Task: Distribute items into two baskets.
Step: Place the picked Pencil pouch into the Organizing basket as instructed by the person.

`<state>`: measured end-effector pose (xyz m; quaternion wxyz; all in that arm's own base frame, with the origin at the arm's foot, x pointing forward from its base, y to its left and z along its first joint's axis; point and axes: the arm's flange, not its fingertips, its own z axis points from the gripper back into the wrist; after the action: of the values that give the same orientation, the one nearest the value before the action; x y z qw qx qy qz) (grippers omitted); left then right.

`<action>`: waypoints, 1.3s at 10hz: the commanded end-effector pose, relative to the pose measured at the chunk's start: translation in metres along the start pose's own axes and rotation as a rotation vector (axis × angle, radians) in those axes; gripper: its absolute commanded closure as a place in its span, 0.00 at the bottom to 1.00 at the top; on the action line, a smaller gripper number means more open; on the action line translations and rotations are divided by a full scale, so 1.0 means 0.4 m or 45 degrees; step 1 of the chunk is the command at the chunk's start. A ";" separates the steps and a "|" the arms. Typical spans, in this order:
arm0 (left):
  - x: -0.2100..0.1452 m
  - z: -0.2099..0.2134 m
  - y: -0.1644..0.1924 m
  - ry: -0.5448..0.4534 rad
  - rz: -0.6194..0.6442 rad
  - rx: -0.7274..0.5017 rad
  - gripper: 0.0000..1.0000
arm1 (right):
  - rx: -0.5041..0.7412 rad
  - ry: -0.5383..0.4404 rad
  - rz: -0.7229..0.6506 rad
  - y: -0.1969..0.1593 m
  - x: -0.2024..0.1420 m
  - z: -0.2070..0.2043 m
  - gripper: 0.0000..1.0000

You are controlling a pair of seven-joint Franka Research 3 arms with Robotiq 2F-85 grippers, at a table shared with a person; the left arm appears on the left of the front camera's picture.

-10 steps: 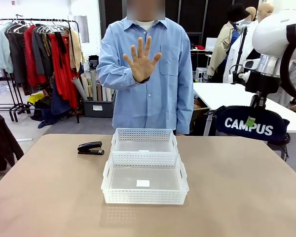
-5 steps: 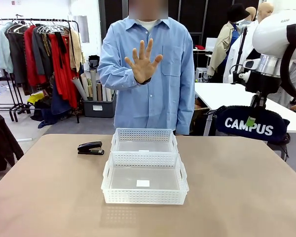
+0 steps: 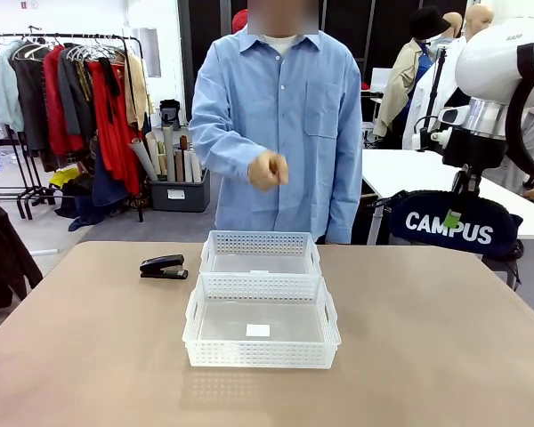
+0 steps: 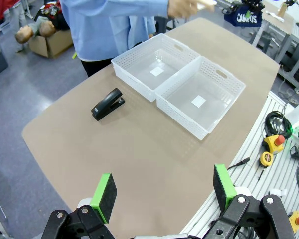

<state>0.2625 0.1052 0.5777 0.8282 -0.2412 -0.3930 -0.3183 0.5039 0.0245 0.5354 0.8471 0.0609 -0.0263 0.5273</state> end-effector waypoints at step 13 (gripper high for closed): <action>0.000 0.001 -0.002 -0.016 -0.014 -0.017 0.00 | -0.005 0.000 0.024 0.038 0.016 -0.028 1.00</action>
<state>0.2625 0.1052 0.5777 0.8282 -0.2412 -0.3930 -0.3183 0.5023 0.0314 0.5314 0.8435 0.0628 -0.0227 0.5329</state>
